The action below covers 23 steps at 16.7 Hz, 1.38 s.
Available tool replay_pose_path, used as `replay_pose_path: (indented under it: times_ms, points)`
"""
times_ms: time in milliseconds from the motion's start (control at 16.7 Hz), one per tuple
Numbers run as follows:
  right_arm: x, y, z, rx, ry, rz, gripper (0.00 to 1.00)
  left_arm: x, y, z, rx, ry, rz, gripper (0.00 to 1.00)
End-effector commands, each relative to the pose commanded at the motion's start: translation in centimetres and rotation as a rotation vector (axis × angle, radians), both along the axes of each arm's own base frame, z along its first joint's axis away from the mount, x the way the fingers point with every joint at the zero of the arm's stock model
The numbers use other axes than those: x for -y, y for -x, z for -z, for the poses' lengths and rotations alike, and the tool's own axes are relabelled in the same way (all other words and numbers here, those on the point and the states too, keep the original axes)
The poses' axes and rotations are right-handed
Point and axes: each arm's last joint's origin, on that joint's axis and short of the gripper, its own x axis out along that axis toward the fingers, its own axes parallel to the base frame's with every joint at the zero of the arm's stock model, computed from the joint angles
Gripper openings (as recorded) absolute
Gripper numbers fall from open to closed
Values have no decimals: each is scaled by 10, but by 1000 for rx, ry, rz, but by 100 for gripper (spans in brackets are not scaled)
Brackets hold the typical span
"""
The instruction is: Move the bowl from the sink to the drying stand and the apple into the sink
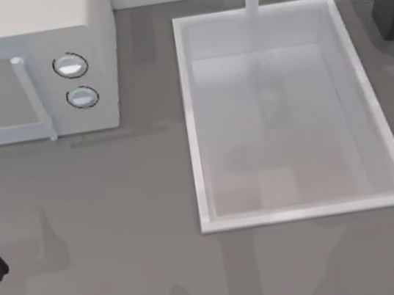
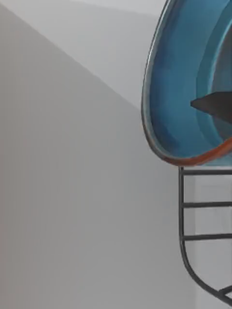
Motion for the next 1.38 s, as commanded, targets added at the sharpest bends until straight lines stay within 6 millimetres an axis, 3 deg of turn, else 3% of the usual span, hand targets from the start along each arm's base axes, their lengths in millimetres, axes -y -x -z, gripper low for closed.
replay_pose_path:
  times_ms: [240,960,1140,1380]
  points:
    - [0,0,0,0,0,0,98,0,0,0,0,0,0,100]
    - [-4,5,-6,5,0,-4,100,0,0,0,0,0,0,100]
    - [-19,26,-25,16,0,-16,100,0,0,0,0,0,0,100]
    - [-47,81,-51,24,4,-17,100,0,0,0,0,0,0,100]
